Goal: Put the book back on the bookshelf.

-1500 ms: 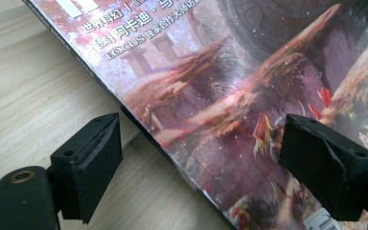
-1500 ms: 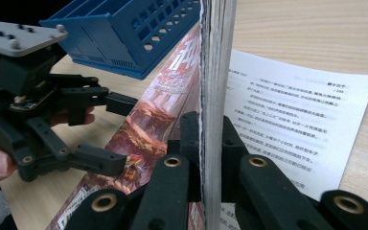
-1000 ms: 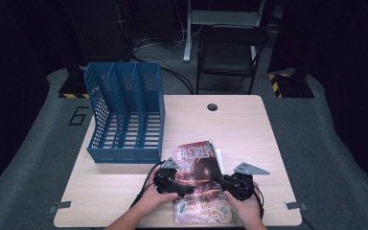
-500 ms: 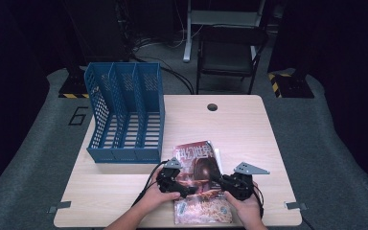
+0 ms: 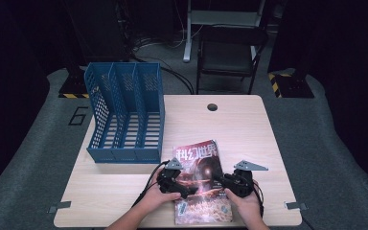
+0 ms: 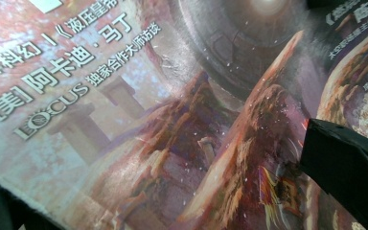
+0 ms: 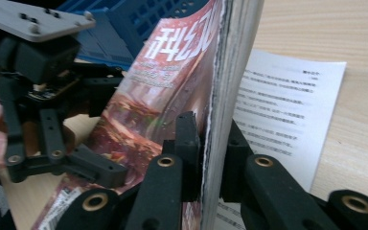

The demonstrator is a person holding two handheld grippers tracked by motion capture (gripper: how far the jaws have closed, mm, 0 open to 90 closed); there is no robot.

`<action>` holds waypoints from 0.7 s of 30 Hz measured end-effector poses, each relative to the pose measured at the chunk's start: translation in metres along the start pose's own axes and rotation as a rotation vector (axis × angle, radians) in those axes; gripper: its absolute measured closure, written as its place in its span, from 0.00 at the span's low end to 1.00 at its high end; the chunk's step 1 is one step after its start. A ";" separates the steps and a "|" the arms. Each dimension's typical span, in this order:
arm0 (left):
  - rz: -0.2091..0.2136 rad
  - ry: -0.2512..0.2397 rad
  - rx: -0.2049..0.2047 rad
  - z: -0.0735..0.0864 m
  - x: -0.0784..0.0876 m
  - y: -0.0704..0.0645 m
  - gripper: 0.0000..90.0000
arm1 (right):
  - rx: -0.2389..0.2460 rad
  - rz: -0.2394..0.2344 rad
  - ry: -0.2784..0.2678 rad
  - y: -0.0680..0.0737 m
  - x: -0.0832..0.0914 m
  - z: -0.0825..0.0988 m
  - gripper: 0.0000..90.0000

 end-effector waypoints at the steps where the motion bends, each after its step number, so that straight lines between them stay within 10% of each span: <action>1: 0.004 0.003 -0.002 0.000 0.000 0.000 0.01 | 0.007 0.005 0.004 -0.002 -0.001 0.000 0.89; 15: -0.013 -0.008 0.022 -0.001 0.000 0.000 0.03 | -0.068 0.057 0.172 -0.027 -0.020 0.023 0.71; 21: -0.040 -0.005 0.054 -0.002 0.005 0.007 0.19 | -0.102 0.052 0.185 -0.030 -0.021 0.025 0.70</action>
Point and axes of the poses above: each handheld gripper's, and its own axes: x roughly backward along the jaws, z roughly out of its underside, y roughly to its left, the point moved 8 cm from there along -x, roughly forward along the jaws, and after that the axes turned 2 degrees about y, right-handed, at the moved point
